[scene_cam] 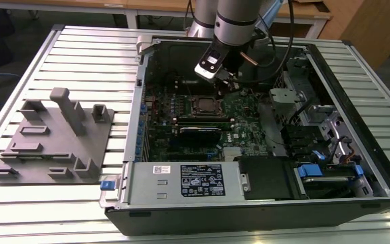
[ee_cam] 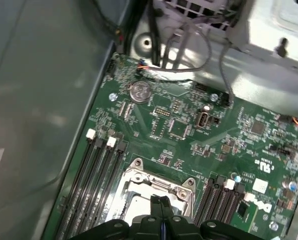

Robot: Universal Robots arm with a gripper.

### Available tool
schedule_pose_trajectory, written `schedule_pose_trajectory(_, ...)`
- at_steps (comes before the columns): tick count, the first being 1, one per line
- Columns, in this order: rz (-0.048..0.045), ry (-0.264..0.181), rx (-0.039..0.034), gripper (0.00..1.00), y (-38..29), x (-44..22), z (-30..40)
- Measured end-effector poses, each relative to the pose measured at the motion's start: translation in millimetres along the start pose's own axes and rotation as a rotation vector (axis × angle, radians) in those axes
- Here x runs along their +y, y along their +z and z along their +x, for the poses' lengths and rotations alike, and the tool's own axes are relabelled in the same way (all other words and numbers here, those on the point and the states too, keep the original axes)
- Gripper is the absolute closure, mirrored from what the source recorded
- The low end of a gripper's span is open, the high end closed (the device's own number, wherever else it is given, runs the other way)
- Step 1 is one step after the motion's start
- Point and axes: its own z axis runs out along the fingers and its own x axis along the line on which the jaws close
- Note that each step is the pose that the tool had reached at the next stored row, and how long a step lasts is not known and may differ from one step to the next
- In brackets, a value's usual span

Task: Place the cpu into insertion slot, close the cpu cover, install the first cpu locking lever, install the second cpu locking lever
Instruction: 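Close the cpu cover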

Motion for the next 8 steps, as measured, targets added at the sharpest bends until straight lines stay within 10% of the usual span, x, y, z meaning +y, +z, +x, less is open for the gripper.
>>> schedule_pose_trajectory(8,0.0010,-0.145,0.0016,0.90,1.3,0.0,0.0)
